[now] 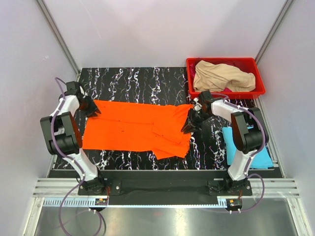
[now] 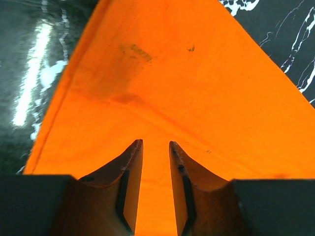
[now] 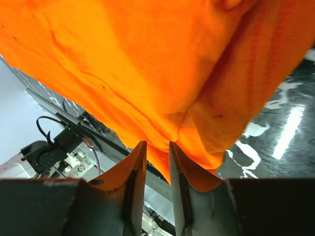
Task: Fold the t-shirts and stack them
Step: Fold the tshirt
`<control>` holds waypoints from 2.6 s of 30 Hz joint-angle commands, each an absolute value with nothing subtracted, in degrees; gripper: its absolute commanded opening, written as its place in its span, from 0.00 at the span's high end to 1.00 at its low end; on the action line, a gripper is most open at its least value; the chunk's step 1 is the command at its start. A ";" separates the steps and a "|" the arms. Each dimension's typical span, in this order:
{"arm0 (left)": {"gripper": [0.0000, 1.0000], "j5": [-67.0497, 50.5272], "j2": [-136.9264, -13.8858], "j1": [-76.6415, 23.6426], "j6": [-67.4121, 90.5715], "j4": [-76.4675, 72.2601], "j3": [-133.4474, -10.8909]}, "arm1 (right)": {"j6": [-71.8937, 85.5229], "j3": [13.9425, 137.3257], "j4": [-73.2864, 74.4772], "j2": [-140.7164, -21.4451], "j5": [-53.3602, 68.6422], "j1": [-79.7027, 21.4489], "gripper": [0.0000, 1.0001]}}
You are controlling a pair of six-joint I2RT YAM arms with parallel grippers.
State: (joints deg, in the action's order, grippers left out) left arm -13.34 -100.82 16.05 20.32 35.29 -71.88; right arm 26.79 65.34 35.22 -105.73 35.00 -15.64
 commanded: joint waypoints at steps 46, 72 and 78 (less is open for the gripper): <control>0.65 -14.86 -105.73 16.44 18.72 36.47 -79.72 | 35.59 58.88 29.54 -106.34 33.49 -21.27 0.68; 0.55 -3.09 -110.40 16.26 19.52 40.34 -85.69 | 34.01 63.11 30.68 -102.40 34.54 -20.31 1.00; 0.51 -1.15 -109.95 16.87 19.16 41.40 -84.64 | 33.84 62.58 30.41 -102.22 35.07 -19.43 1.00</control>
State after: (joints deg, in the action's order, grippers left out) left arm -4.62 -112.03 16.34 19.77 40.91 -83.55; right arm 34.94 61.93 29.87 -105.27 34.54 -20.10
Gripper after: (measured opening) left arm 0.489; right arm 0.011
